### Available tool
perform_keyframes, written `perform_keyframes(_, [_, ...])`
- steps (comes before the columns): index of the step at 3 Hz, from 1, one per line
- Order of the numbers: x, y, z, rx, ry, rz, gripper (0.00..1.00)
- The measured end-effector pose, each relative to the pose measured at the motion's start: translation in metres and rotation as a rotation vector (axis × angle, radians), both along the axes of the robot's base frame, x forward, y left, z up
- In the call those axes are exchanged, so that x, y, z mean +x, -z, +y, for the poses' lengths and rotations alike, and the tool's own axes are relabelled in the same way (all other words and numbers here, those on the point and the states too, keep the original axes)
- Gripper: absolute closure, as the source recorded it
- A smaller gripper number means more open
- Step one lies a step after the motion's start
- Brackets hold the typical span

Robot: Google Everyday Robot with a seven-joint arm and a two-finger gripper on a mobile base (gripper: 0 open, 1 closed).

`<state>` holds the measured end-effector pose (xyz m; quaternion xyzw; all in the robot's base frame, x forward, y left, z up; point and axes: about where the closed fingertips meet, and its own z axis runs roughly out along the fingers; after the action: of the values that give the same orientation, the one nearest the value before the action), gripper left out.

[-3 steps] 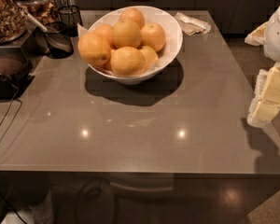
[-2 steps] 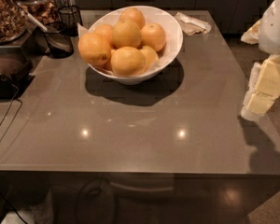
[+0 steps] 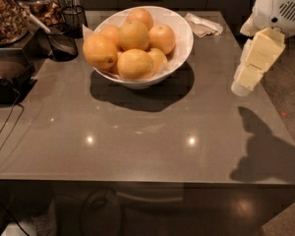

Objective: Pick orange from white bowl

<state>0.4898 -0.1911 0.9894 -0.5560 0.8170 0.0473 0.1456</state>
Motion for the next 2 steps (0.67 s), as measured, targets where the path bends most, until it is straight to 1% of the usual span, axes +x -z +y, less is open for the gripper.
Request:
perform_keyframes(1, [0.0264,-0.0141,0.0278,0.003,-0.068,-0.036,0.00])
perform_keyframes(2, [0.0353,-0.0180,0.0330,0.018,-0.063,-0.074,0.00])
